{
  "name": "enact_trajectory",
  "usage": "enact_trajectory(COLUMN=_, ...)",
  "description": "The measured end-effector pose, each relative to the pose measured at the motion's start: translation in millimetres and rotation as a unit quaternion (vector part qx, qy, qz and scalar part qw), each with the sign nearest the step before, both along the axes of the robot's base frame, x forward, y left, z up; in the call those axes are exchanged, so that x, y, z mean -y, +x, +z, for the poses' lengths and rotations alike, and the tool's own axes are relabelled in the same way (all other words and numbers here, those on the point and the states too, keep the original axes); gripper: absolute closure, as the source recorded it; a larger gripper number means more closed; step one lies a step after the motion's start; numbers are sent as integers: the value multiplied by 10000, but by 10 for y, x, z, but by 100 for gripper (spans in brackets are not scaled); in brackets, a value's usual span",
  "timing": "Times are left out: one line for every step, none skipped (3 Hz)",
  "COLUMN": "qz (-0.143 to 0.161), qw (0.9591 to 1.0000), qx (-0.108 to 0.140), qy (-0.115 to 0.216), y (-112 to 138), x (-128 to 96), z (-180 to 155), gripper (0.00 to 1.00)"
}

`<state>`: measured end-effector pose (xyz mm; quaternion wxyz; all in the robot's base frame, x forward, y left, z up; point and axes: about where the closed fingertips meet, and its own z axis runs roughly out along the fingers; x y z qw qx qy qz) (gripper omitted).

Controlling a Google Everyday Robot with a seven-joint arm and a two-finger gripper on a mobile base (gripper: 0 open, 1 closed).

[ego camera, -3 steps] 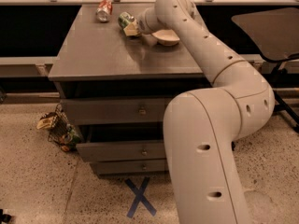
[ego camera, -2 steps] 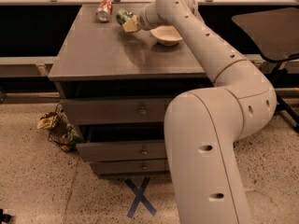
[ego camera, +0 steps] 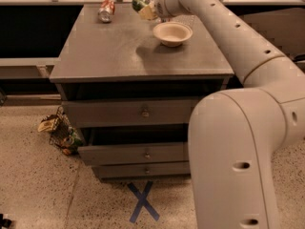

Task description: Place green can into paper bowl

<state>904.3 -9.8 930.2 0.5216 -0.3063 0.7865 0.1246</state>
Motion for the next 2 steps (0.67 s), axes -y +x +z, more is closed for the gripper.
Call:
enact_trajectory(qz=-368, qw=9992, qx=-50, qy=-122, y=-190, x=415, z=58, gripper=100)
enact_trajectory(qz=-723, qw=9972, qx=-137, qy=-149, y=-409, x=722, z=10, gripper=100)
